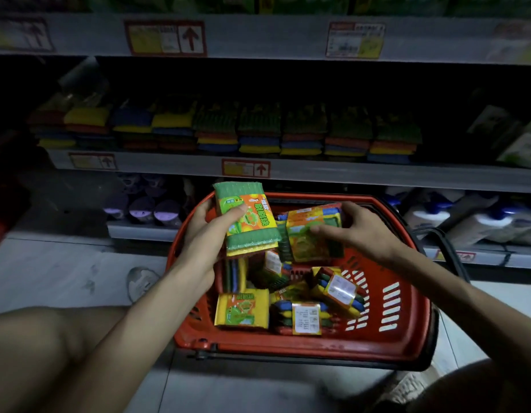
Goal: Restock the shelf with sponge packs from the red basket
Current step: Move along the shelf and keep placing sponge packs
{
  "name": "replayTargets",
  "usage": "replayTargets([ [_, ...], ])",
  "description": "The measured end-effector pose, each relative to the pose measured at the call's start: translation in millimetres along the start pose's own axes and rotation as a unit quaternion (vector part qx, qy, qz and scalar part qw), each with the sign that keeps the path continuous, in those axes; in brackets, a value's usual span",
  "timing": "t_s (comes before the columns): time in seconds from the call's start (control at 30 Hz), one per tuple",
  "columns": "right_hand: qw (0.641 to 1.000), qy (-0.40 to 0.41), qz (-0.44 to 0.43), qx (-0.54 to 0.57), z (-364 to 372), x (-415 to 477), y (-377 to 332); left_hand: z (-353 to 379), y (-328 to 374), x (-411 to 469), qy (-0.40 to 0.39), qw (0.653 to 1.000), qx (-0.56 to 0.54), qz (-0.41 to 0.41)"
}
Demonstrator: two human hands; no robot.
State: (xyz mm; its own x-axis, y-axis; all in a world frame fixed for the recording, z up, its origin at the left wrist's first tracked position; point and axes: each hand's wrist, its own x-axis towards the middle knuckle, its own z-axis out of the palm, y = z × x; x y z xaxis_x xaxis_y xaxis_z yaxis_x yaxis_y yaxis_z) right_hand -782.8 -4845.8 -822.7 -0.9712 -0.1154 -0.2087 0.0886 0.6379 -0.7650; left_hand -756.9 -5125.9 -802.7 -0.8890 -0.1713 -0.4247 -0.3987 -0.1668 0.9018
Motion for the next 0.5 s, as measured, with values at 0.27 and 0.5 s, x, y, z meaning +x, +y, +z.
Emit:
replayTargets([
  [0.27, 0.98, 0.047, 0.001, 0.193, -40.1, -40.9, -16.8, 23.7, 6.1, -1.7, -0.034, 0.999, -0.008, -0.015],
  [0.5, 0.98, 0.106, 0.026, 0.165, -65.0, -56.9, 6.5, 56.6, 12.9, 0.7, -0.06, 0.997, -0.002, 0.043],
])
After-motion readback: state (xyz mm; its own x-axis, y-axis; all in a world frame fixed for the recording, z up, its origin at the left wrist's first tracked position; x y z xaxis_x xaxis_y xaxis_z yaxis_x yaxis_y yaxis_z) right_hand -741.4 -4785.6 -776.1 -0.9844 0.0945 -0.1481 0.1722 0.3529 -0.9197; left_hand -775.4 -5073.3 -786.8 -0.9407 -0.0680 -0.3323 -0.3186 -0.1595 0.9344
